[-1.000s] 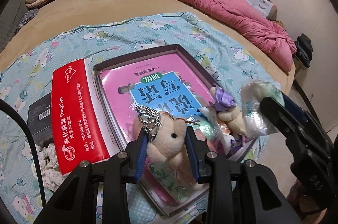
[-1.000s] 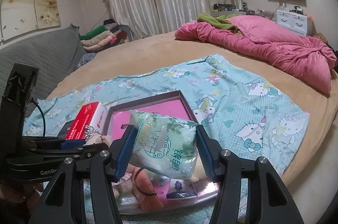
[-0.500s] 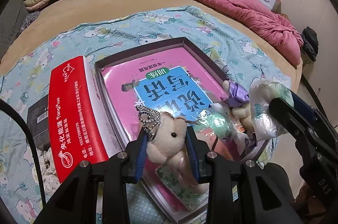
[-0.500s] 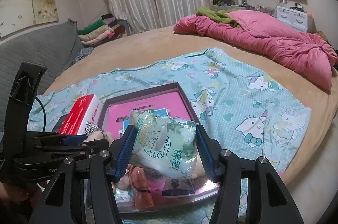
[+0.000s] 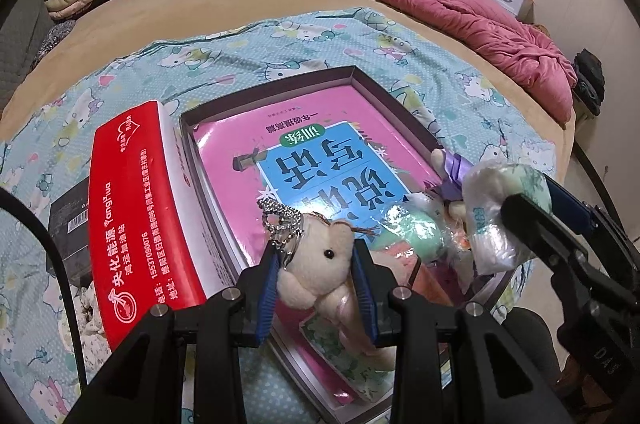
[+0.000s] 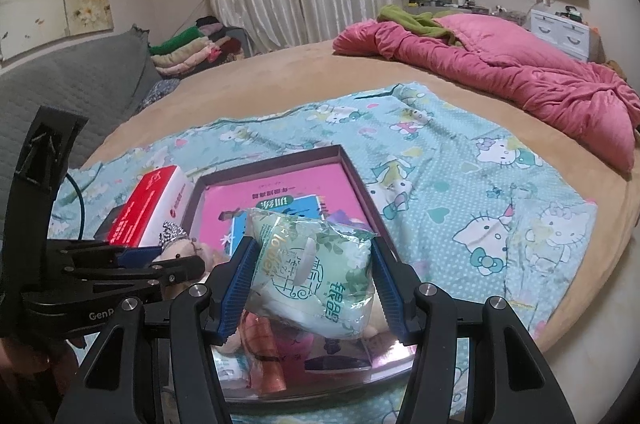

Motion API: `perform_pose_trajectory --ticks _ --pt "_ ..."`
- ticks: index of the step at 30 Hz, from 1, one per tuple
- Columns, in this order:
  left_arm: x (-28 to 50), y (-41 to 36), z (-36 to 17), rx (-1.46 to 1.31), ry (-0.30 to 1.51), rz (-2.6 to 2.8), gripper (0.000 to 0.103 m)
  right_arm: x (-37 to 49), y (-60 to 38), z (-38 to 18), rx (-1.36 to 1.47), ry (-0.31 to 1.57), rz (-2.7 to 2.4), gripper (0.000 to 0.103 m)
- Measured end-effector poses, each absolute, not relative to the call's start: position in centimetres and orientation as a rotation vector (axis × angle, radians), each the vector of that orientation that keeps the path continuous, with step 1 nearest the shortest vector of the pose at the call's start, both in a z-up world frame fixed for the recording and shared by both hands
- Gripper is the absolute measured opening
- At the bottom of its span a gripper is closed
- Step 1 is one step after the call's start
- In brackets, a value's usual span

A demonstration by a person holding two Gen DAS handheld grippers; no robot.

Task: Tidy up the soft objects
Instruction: 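Lower the plush bear with the left gripper while the right gripper lowers the wipes into the box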

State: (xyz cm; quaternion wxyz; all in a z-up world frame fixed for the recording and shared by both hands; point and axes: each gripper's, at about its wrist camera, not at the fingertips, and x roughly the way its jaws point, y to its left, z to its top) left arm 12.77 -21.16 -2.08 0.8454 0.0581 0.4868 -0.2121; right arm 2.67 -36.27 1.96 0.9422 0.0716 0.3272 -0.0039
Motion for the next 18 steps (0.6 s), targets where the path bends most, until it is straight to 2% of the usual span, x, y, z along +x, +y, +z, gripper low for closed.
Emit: perform_pose_trajectory --ticks 18 --pt "12.7 -21.3 -2.0 0.127 1.02 -0.448 0.035 4.3 -35.0 -0.5 0.105 0.737 0.038 0.059"
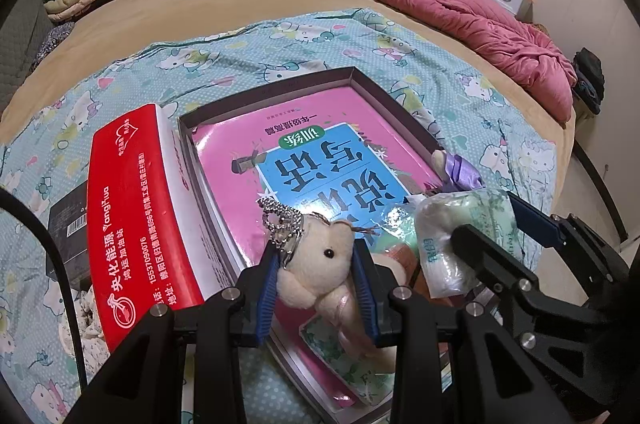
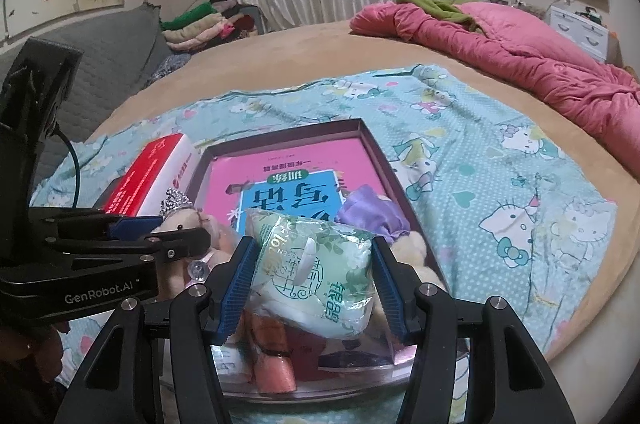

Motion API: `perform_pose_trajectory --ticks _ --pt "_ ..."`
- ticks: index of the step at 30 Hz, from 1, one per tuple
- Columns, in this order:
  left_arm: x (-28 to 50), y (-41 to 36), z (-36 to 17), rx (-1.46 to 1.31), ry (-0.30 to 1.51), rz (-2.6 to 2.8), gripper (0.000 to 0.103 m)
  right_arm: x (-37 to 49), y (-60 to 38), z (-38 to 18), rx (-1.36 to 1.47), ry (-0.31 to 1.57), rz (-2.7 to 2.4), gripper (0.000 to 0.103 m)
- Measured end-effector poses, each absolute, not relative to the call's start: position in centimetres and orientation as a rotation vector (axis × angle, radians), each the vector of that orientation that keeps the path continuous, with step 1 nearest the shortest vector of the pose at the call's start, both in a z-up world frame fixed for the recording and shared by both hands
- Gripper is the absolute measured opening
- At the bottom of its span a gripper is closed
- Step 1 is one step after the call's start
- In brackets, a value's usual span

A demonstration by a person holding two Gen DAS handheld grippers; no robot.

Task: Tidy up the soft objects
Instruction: 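Lower the plush bear with the left gripper while the right gripper lowers the wipes into the box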

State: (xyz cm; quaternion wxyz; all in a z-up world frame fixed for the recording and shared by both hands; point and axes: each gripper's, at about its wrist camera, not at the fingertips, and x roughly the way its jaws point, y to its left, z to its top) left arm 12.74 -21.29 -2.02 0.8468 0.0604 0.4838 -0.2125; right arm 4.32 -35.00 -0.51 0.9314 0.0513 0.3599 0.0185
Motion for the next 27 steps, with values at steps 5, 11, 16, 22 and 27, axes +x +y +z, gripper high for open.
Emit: perform_pose_trajectory --ticks 5,11,16,22,27 --pt "12.8 -21.3 -2.0 0.128 1.021 -0.448 0.035 4.7 -35.0 -1.1 0.096 0.745 0.031 0.06" --pt "12.7 -21.3 -2.0 0.129 1.021 -0.448 0.035 5.1 -34.9 -1.6 0.087 0.751 0.025 0.062" --pt "12.7 -21.3 -2.0 0.126 1.02 -0.45 0.035 5.1 -34.9 -1.8 0.083 0.754 0.024 0.062" --pt "12.9 -21.6 -1.7 0.128 1.011 -0.46 0.035 5.0 -35.2 -1.7 0.082 0.746 0.012 0.062" --pt "13.1 -22.0 -1.8 0.134 1.013 -0.459 0.035 5.0 -35.4 -1.9 0.086 0.753 0.008 0.062"
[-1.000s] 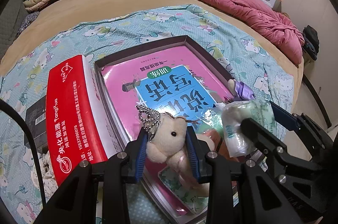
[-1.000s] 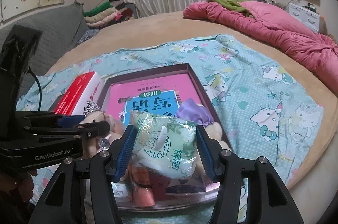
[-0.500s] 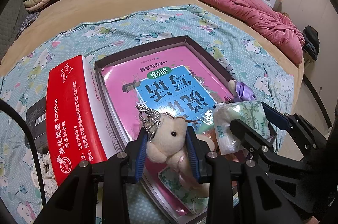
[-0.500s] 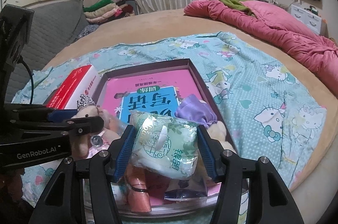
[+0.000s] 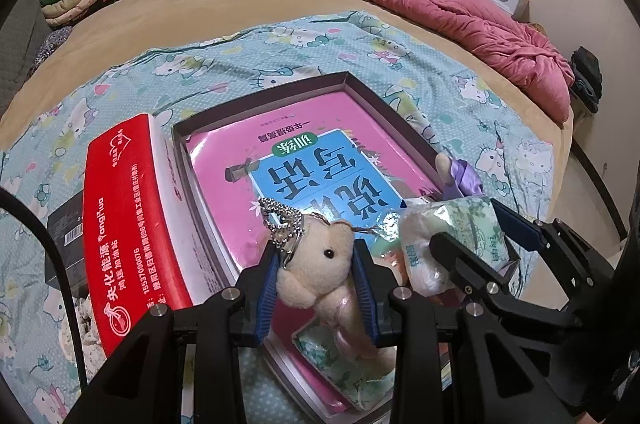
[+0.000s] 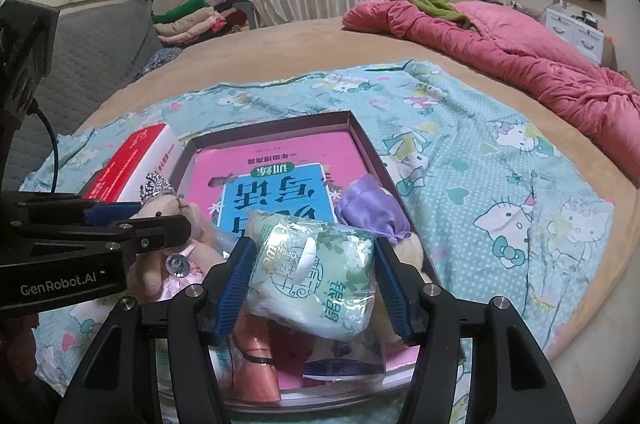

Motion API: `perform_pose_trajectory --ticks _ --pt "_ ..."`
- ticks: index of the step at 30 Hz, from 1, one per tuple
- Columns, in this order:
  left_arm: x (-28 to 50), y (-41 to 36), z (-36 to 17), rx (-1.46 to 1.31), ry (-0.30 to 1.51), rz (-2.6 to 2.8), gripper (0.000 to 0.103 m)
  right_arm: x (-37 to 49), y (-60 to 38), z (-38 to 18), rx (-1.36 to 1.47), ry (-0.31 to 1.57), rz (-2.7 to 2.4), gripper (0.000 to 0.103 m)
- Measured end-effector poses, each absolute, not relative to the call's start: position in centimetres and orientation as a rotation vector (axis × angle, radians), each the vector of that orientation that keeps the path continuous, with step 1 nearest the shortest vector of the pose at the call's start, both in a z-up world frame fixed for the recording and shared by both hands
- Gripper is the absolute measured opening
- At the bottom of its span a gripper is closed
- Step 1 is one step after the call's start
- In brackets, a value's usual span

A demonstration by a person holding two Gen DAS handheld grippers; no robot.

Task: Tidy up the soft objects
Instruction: 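Lower the plush bear with the left gripper while the right gripper lowers the wipes into the box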

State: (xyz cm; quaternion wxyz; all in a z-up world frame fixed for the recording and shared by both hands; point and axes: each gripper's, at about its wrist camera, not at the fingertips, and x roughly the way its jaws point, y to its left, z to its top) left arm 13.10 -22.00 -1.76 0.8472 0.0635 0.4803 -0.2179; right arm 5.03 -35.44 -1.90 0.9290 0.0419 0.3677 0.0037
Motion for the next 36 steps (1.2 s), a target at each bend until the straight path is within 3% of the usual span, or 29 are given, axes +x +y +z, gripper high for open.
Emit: perform_pose_trajectory --ticks 23,36 --pt "13.5 -21.5 -2.0 0.092 1.024 -0.454 0.038 4.2 -35.5 -0.9 0.095 0.696 -0.001 0.075" --pt "13.3 -21.3 -2.3 0.09 1.039 -0.46 0.055 4.0 -36.0 -0.7 0.091 0.685 -0.039 0.077"
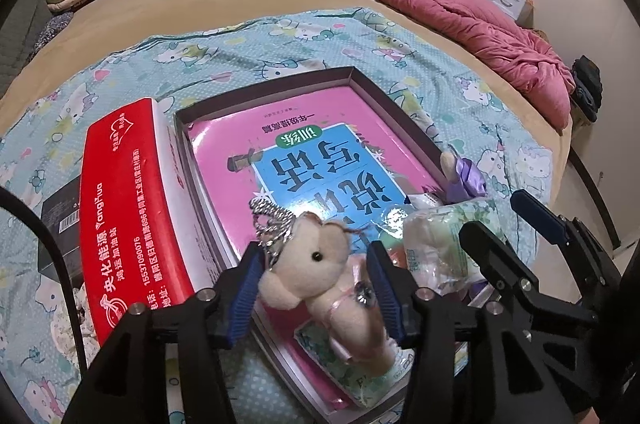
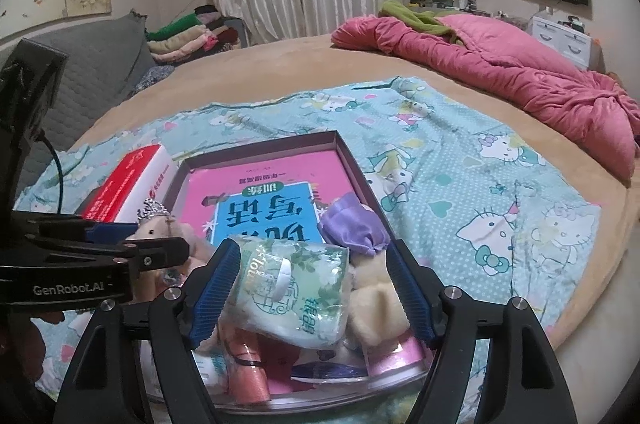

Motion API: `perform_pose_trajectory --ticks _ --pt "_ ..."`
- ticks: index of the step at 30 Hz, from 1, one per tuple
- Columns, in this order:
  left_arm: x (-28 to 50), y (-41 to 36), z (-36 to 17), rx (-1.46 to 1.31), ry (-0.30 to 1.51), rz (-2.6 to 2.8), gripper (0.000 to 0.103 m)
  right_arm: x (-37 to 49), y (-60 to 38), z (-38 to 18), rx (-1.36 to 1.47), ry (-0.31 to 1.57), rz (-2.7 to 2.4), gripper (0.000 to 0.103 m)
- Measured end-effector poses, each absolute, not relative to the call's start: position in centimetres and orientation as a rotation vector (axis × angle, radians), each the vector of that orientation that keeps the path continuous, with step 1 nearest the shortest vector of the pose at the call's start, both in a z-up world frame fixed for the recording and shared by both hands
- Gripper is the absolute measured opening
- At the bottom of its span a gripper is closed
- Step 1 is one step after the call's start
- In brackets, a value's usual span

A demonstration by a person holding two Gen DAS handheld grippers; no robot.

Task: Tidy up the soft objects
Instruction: 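Lower the plush bear with the left gripper while the right gripper lowers the wipes into the box, then open the left gripper on the bear while the right gripper releases the wipes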

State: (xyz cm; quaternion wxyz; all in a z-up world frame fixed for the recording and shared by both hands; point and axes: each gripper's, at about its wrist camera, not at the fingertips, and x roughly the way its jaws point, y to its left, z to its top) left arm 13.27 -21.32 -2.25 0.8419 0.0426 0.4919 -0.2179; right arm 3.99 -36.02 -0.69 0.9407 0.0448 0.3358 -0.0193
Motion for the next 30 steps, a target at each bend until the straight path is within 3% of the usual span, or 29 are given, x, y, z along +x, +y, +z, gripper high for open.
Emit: perform_pose_trajectory --ticks 30 --pt "10.3 -19.1 1.1 0.111 0.964 -0.414 0.081 2.9 -36.7 0.1 0.12 0.644 -0.084 0.079"
